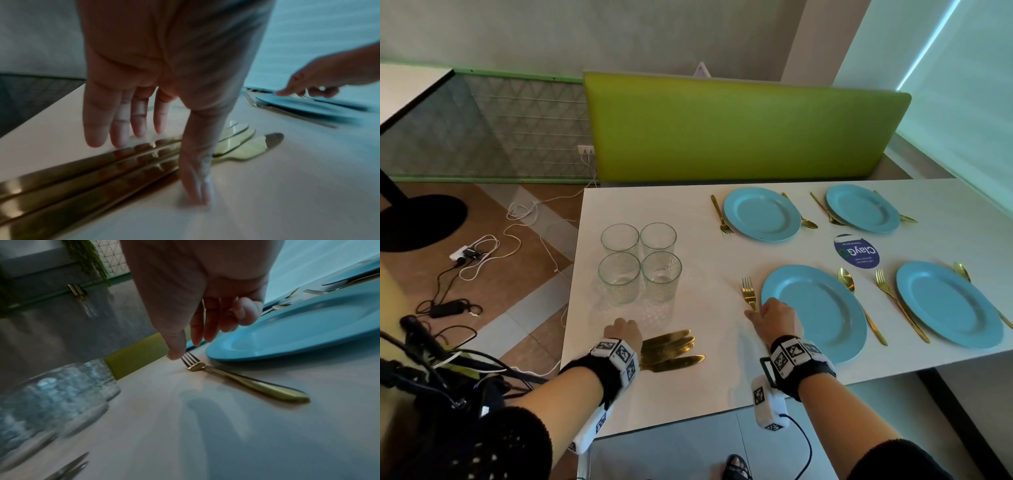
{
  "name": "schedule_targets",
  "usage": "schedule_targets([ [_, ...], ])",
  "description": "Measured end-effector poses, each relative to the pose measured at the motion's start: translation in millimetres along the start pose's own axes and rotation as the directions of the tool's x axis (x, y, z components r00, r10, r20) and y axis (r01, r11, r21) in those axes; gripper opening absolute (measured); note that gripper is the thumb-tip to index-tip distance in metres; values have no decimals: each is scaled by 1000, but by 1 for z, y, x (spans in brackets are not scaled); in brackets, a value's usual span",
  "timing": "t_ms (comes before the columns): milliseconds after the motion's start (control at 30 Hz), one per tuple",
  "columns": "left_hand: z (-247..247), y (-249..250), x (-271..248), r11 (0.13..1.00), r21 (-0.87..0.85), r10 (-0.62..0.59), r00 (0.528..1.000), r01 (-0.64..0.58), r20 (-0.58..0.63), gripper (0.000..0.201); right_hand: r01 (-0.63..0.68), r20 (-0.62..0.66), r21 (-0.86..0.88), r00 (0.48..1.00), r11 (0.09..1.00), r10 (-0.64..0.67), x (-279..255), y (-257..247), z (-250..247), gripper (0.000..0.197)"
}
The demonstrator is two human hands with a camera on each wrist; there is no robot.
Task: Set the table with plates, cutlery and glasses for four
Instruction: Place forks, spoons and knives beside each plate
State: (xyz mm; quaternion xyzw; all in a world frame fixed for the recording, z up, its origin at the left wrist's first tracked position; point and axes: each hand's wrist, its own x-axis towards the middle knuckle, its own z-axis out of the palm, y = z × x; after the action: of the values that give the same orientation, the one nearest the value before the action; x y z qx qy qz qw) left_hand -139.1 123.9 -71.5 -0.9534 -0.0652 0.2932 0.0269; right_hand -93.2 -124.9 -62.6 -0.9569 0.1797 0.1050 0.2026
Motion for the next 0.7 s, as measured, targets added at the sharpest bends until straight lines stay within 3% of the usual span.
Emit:
schedule_targets([
  [100, 1, -2, -4, 997, -8, 80, 997, -81, -22, 37, 55, 24, 25, 998, 998, -55, -13, -5, 1, 38],
  [233, 2, -6, -5, 990, -38, 134, 991, -135, -16, 43, 93, 26, 31, 995, 995, -94, -28, -5, 7, 35],
  [400, 0, -8, -5, 972, 75, 220, 975, -222, 36, 32, 119, 49, 35, 991, 992, -121, -38, -3, 17, 29],
  [533, 2, -4, -5, 969, 72, 232, 972, -235, 41, 32, 143, 75, 20, 987, 990, -144, -44, -4, 21, 28],
  [700, 11, 5, -5, 968, 71, 244, 969, -241, -37, 38, 172, 88, 50, 980, 984, -176, -45, 0, 31, 25],
])
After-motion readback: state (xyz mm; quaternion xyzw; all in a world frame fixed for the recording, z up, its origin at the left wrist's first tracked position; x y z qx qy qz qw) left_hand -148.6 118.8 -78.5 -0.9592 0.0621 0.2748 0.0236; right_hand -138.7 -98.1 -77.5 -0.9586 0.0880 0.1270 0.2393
